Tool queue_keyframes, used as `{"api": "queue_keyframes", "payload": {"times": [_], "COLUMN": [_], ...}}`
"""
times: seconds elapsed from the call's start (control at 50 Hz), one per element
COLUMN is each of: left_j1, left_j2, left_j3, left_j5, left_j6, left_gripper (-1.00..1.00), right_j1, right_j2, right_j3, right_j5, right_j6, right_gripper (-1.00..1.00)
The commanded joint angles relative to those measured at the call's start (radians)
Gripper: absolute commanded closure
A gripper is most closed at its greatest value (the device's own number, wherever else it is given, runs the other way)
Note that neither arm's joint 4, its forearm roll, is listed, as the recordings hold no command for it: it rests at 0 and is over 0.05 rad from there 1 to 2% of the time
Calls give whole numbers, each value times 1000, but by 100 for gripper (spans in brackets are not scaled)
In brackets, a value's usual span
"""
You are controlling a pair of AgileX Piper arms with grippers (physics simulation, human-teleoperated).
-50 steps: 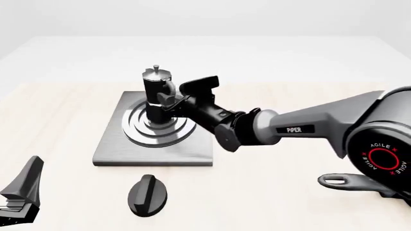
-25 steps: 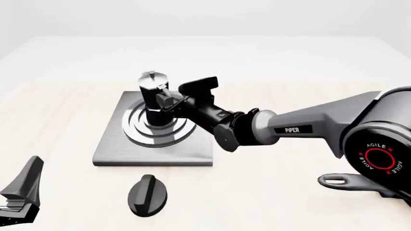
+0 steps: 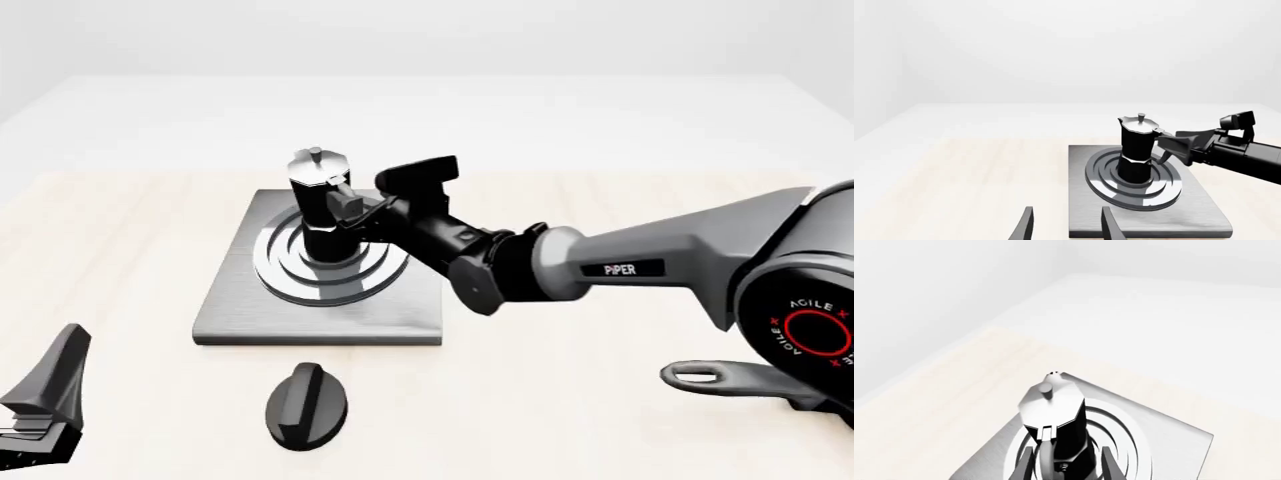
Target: Put the moka pot on the stove.
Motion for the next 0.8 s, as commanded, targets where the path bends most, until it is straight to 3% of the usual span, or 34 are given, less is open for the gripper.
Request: {"api": "queue_keyframes", "payload": {"times": [0.02, 0.8], "left_j1": [0, 0], "left_j2": [0, 0], "left_j3": [0, 0], "left_j5": [0, 0], "left_j6": [0, 0], "left_gripper": [-100, -100], "right_j1": [9, 28], "right_j2": [-41, -229], "right_j3": [41, 200], "right_j5": [-7, -30], "right_j6": [2, -23], "right_gripper": [-100, -100]}}
